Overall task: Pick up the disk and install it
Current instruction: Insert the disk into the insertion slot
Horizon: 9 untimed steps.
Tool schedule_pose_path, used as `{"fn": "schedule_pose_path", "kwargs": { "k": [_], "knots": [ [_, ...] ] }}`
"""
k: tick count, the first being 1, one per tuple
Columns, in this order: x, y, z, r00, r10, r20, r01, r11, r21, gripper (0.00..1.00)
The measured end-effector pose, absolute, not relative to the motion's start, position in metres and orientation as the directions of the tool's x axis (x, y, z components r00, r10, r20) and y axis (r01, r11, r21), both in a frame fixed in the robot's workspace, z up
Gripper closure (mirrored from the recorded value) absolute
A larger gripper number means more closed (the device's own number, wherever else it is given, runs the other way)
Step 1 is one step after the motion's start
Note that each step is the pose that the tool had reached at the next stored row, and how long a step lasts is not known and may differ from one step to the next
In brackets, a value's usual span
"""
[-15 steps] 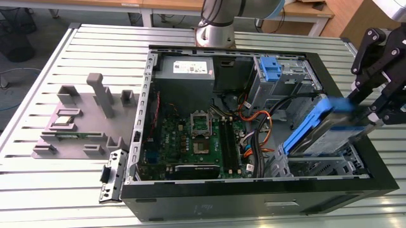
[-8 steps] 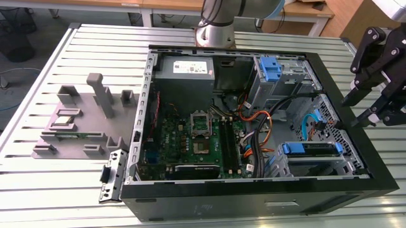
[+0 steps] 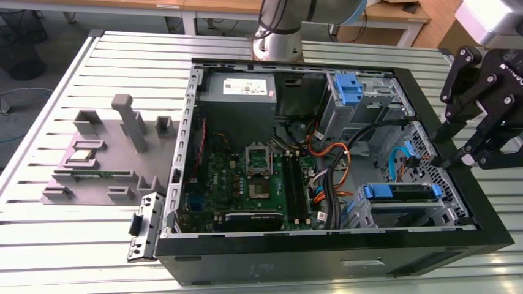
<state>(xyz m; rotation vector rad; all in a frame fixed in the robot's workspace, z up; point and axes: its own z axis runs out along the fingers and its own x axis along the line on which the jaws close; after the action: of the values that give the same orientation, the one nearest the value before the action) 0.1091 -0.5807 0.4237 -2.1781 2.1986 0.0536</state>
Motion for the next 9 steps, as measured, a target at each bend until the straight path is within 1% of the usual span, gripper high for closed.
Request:
{"fn": "schedule_pose_path", "kwargs": {
  "k": [9],
  "knots": [
    [0.108,-0.58,0.407,-0.009,-0.998,-0.057,-1.0,0.009,-0.008,0.58]
  ]
}}
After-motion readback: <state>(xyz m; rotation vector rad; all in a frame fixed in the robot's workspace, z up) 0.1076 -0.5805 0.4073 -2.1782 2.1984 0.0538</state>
